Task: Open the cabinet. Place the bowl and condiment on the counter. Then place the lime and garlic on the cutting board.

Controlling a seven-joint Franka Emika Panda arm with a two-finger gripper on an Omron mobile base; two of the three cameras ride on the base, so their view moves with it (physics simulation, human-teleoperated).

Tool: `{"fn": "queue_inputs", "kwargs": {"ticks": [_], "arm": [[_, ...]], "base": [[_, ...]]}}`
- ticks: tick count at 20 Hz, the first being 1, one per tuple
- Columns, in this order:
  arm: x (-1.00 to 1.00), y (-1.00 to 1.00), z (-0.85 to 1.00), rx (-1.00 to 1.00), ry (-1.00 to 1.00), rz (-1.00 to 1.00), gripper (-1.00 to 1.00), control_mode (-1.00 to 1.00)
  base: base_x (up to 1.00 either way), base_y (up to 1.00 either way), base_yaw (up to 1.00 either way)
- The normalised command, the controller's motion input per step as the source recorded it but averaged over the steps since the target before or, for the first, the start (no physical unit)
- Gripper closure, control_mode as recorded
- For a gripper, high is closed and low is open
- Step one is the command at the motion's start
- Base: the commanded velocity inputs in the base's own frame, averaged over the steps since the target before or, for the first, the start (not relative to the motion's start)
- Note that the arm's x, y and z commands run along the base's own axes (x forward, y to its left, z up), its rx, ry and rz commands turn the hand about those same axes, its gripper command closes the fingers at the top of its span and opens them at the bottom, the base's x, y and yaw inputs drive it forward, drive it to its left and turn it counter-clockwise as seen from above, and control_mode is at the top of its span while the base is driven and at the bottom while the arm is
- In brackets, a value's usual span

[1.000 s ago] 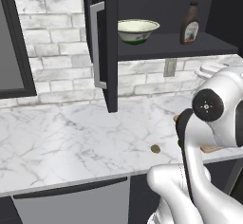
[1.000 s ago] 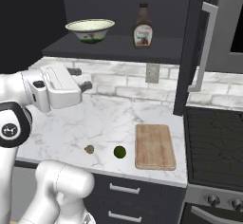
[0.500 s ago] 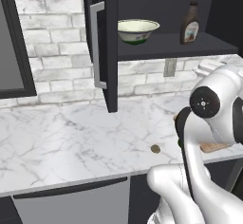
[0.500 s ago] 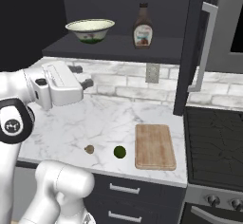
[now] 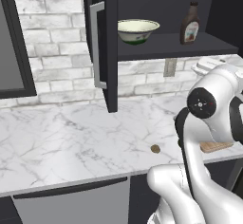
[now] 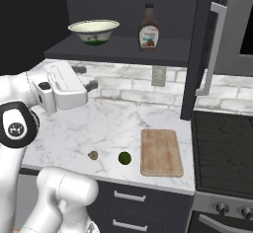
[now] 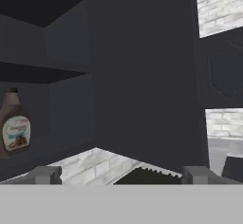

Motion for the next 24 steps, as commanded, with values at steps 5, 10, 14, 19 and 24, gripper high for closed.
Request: {"fn": "queue_inputs", "kwargs": {"ticks": [5, 10, 14, 19, 24], "arm": [[0.25, 0.0, 0.0, 0.0, 0.0, 0.0, -1.0, -1.0], [0.26, 0.01, 0.03, 0.0, 0.0, 0.0, -1.0, -1.0], [0.19, 0.0, 0.14, 0.0, 0.0, 0.0, -1.0, -1.0], [0.1, 0.0, 0.19, 0.0, 0.0, 0.0, -1.0, -1.0], [0.15, 0.03, 0.03, 0.01, 0.0, 0.0, -1.0, -1.0]], "base": [[0.0, 0.0, 0.0], [0.0, 0.0, 0.0], [0.0, 0.0, 0.0], [0.0, 0.0, 0.0], [0.0, 0.0, 0.0]]}}
